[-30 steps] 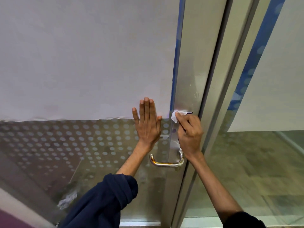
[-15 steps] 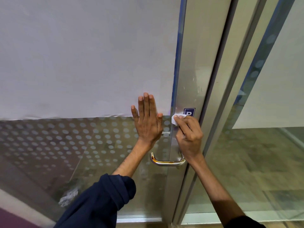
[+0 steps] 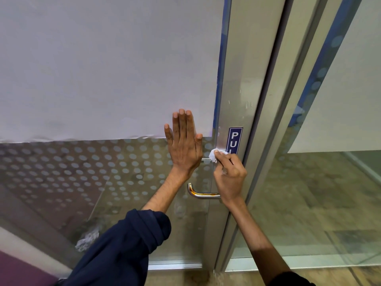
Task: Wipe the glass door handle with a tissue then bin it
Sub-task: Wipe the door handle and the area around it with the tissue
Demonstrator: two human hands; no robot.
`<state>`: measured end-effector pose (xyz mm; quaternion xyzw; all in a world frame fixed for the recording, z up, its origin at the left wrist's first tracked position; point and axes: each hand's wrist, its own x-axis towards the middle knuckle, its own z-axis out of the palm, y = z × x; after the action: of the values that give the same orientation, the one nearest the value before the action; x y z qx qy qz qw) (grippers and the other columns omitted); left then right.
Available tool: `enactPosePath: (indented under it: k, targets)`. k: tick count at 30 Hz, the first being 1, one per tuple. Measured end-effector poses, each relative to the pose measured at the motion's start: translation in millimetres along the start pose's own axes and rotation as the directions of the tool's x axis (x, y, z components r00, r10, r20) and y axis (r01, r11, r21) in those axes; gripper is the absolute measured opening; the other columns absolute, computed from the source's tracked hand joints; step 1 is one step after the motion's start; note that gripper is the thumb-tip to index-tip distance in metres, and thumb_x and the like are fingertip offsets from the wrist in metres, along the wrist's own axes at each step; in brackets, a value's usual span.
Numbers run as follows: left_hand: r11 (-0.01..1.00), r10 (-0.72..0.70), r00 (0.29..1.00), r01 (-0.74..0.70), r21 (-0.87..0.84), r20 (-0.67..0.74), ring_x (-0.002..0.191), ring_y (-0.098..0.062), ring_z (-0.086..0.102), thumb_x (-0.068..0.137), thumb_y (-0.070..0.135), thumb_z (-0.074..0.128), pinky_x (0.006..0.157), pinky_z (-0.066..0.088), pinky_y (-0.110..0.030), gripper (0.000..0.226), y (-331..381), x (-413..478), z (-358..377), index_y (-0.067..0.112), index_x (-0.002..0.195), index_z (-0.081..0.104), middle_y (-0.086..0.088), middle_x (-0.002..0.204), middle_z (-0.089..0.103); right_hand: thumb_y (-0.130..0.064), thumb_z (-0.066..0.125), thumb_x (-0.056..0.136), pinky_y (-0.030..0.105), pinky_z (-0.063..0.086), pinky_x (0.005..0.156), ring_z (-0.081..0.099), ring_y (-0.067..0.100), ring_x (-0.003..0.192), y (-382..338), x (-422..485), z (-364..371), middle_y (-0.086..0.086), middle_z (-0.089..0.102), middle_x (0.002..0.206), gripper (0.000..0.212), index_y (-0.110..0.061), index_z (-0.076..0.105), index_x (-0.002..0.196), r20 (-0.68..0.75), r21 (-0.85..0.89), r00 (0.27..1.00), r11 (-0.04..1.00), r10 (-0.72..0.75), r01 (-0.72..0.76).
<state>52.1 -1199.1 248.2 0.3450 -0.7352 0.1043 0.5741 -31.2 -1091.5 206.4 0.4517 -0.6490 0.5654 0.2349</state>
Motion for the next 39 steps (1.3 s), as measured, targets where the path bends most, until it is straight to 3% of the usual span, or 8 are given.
enactPosePath:
  k: [7, 14, 19, 24, 29, 32, 36, 39]
  targets:
    - [1.0, -0.001, 1.0, 0.001, -0.001, 0.023, 0.155, -0.014, -0.019, 0.106, 0.039, 0.006, 0.126, -0.017, -0.039, 0.06, 0, -1, -2, 0.018, 0.158, -0.014, 0.004, 0.166, -0.025, 0.011, 0.071, 0.075, 0.011, 0.045, 0.071, 0.057, 0.013, 0.064, -13, -7, 3, 0.004, 0.063, 0.075, 0.033, -0.01, 0.077, 0.099, -0.024, 0.104, 0.984, 0.98, 0.174, -0.171]
    - [1.0, -0.024, 0.999, 0.024, 0.012, 0.027, 0.155, -0.014, -0.018, 0.105, 0.04, 0.007, 0.125, -0.018, -0.039, 0.06, -1, -1, 0, 0.018, 0.158, -0.012, 0.003, 0.166, -0.023, 0.018, 0.067, 0.071, 0.021, 0.044, 0.062, 0.056, 0.019, 0.062, -3, 0, -10, 0.006, 0.06, 0.072, 0.037, -0.009, 0.077, 0.095, 0.164, -0.045, 0.986, 0.999, 0.02, -0.012]
    - [0.999, -0.035, 0.999, 0.035, 0.015, 0.029, 0.155, -0.013, -0.019, 0.105, 0.042, 0.005, 0.124, -0.02, -0.039, 0.06, 1, 1, -2, 0.019, 0.158, -0.013, 0.004, 0.166, -0.024, 0.013, 0.067, 0.076, 0.011, 0.041, 0.068, 0.062, 0.017, 0.069, -8, 9, -18, 0.004, 0.066, 0.08, 0.033, -0.012, 0.078, 0.094, 0.234, -0.007, 0.971, 0.999, 0.046, -0.046]
    - [0.999, -0.031, 0.999, 0.03, 0.022, 0.033, 0.155, -0.013, -0.019, 0.106, 0.042, 0.004, 0.125, -0.02, -0.038, 0.06, 2, 1, -4, 0.019, 0.158, -0.013, 0.003, 0.166, -0.024, 0.007, 0.064, 0.086, 0.012, 0.049, 0.08, 0.064, 0.004, 0.09, -19, 16, -27, 0.003, 0.069, 0.095, 0.028, -0.01, 0.075, 0.105, 0.05, 0.278, 0.985, 0.945, 0.167, -0.175]
    - [0.999, -0.028, 0.999, 0.027, 0.018, 0.038, 0.155, -0.013, -0.018, 0.106, 0.042, 0.005, 0.124, -0.02, -0.039, 0.06, 1, 2, -4, 0.018, 0.158, -0.013, 0.003, 0.166, -0.024, 0.012, 0.065, 0.084, 0.014, 0.048, 0.081, 0.059, 0.01, 0.091, -24, 31, -26, 0.008, 0.057, 0.1, 0.034, -0.006, 0.072, 0.112, -0.165, 0.249, 0.985, 0.969, 0.048, -0.005]
    - [0.999, -0.026, 0.999, 0.025, 0.024, 0.038, 0.155, -0.013, -0.018, 0.106, 0.042, 0.005, 0.125, -0.02, -0.039, 0.06, 1, 1, -3, 0.018, 0.158, -0.013, 0.003, 0.166, -0.023, 0.01, 0.065, 0.085, 0.016, 0.05, 0.085, 0.057, 0.015, 0.097, -25, 34, -20, 0.015, 0.058, 0.102, 0.032, -0.007, 0.073, 0.111, -0.173, 0.177, 0.985, 0.983, -0.007, 0.038]
    - [0.999, -0.017, 1.0, 0.017, 0.027, 0.023, 0.155, -0.013, -0.018, 0.106, 0.041, 0.006, 0.125, -0.02, -0.039, 0.06, 0, 0, -2, 0.018, 0.158, -0.013, 0.002, 0.166, -0.023, 0.011, 0.068, 0.084, 0.012, 0.047, 0.091, 0.054, 0.006, 0.1, -26, 33, -12, 0.017, 0.061, 0.103, 0.034, -0.005, 0.071, 0.114, -0.15, 0.181, 0.987, 0.979, -0.064, 0.091]
    - [1.0, -0.01, 1.0, 0.009, 0.02, 0.011, 0.155, -0.013, -0.017, 0.106, 0.041, 0.007, 0.125, -0.02, -0.039, 0.06, 0, 1, -1, 0.018, 0.158, -0.012, 0.003, 0.166, -0.023, 0.016, 0.068, 0.08, 0.021, 0.055, 0.089, 0.06, 0.012, 0.099, -24, 35, -9, 0.018, 0.065, 0.105, 0.039, -0.005, 0.072, 0.113, -0.119, 0.154, 0.987, 0.98, -0.106, 0.124]
